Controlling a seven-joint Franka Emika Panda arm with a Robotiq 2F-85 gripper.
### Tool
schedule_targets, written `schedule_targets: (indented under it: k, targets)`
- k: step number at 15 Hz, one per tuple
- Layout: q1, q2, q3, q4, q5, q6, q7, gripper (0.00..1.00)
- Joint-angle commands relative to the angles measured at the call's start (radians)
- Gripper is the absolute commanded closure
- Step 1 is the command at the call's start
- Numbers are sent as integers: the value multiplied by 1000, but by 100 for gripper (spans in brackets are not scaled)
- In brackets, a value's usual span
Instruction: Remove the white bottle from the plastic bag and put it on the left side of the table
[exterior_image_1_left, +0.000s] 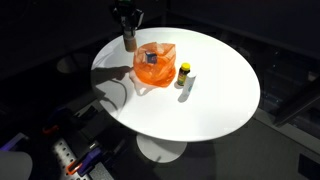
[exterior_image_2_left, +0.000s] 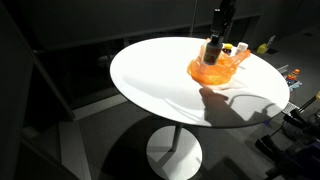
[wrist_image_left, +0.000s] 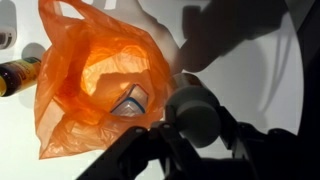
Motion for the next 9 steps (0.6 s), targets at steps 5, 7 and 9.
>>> schedule_targets:
  k: [5, 7, 9]
  targets:
    - [-5, -2, 5, 3, 0, -34, -42, 56]
    - [-6, -3, 5, 3, 0, -34, -44, 56]
    - [-6, -3, 5, 3, 0, -34, -44, 81]
